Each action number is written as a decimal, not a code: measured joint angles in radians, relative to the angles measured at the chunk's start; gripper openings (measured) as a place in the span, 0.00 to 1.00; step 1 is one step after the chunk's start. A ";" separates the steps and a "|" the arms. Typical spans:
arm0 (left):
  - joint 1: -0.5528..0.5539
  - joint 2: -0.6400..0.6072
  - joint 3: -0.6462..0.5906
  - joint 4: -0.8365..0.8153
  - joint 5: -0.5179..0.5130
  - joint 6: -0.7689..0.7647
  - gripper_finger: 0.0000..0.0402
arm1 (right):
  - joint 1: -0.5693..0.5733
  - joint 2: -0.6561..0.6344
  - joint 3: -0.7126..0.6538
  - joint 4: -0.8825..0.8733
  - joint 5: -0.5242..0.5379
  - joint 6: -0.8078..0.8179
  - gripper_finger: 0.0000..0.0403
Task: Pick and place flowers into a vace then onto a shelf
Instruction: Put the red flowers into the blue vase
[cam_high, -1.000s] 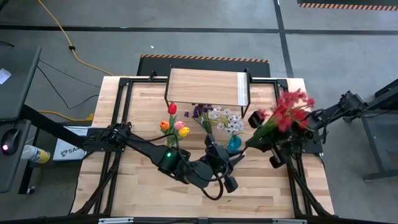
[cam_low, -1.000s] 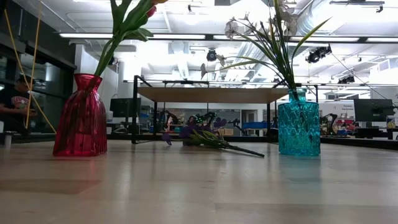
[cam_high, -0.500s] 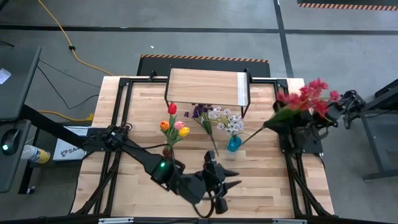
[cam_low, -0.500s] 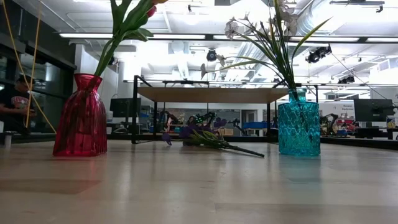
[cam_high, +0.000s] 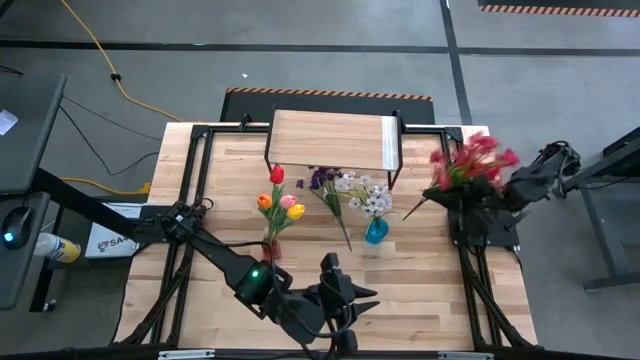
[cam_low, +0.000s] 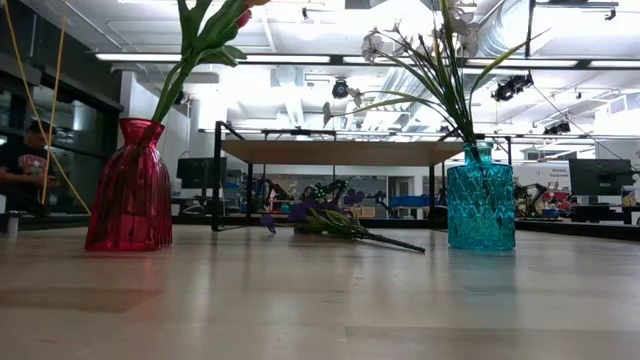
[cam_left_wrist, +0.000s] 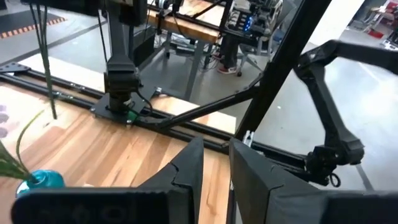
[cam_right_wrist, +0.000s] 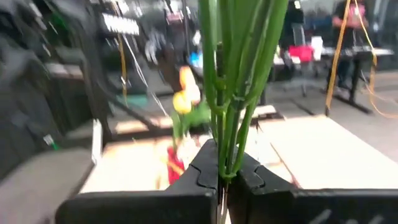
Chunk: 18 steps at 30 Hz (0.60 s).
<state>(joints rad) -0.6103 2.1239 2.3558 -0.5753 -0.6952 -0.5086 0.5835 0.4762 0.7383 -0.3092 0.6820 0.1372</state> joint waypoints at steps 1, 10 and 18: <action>0.000 0.000 0.000 -0.008 0.000 -0.002 0.28 | 0.000 0.013 0.000 -0.022 0.006 0.016 0.00; 0.002 0.000 0.000 -0.024 -0.005 -0.006 0.28 | -0.002 0.137 0.000 -0.050 0.077 0.039 0.00; 0.001 0.000 0.000 -0.033 -0.006 -0.027 0.28 | -0.001 0.171 -0.001 -0.056 0.127 0.098 0.00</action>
<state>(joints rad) -0.6090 2.1236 2.3558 -0.6086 -0.7010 -0.5360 0.5822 0.6474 0.7376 -0.3652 0.8092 0.2349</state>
